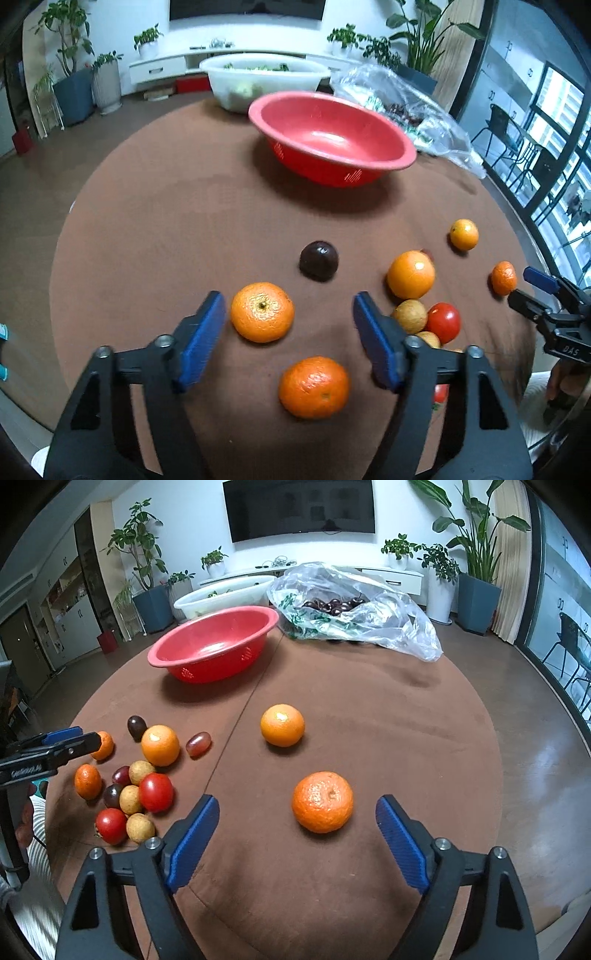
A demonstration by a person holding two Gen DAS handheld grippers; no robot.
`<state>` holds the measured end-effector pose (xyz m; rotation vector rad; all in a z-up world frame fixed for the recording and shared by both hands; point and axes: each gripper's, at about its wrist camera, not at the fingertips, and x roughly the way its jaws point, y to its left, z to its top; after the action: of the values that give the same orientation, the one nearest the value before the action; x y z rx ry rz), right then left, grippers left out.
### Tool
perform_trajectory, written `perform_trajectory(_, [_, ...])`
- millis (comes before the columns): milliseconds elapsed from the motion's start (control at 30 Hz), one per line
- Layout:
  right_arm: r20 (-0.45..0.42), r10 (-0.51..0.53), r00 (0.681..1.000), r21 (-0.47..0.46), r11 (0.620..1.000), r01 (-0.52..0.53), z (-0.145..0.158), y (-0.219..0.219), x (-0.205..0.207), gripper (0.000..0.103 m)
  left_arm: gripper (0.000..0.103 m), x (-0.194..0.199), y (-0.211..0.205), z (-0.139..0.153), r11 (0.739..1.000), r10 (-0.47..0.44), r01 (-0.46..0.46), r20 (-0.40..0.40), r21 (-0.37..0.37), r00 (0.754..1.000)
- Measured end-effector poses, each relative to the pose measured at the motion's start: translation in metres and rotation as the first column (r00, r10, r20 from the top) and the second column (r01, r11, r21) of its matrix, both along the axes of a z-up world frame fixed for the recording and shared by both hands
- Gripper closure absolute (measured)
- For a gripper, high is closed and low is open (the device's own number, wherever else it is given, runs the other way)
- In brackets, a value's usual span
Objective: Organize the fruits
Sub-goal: 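Grasp a tangerine with the left gripper while the right gripper grasps another tangerine, then carry both tangerines into the red bowl and open both grippers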
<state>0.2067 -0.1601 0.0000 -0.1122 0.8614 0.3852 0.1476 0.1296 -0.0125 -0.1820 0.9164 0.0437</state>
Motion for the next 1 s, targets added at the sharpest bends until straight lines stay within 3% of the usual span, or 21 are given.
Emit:
perform_trajectory(233, [-0.026,0.007,1.000,-0.004,1.000,-0.007,-0.006,0.001,0.003,0.027,0.047,0.006,0.007,-0.009,1.000,0.008,-0.008,-0.008,0.027,1.000])
perform_trajectory(633, [-0.048,-0.044,0.998,-0.006,0.999,0.043,-0.011,-0.005,0.012,0.052,0.068,0.009,0.018,-0.015,0.999,0.028,-0.028,-0.017,0.038,0.999])
perform_trajectory(800, [-0.078,-0.084,0.993,-0.010,0.996,0.083,-0.016,-0.013,0.019,0.060,0.068,0.011,0.026,-0.016,0.999,0.031,-0.031,-0.018,-0.010,0.999])
perform_trajectory(1000, [-0.113,-0.094,0.989,0.059,0.993,0.101,-0.017,-0.024,0.023,0.061,0.069,0.011,0.029,-0.016,0.999,0.032,-0.033,-0.021,-0.030,0.999])
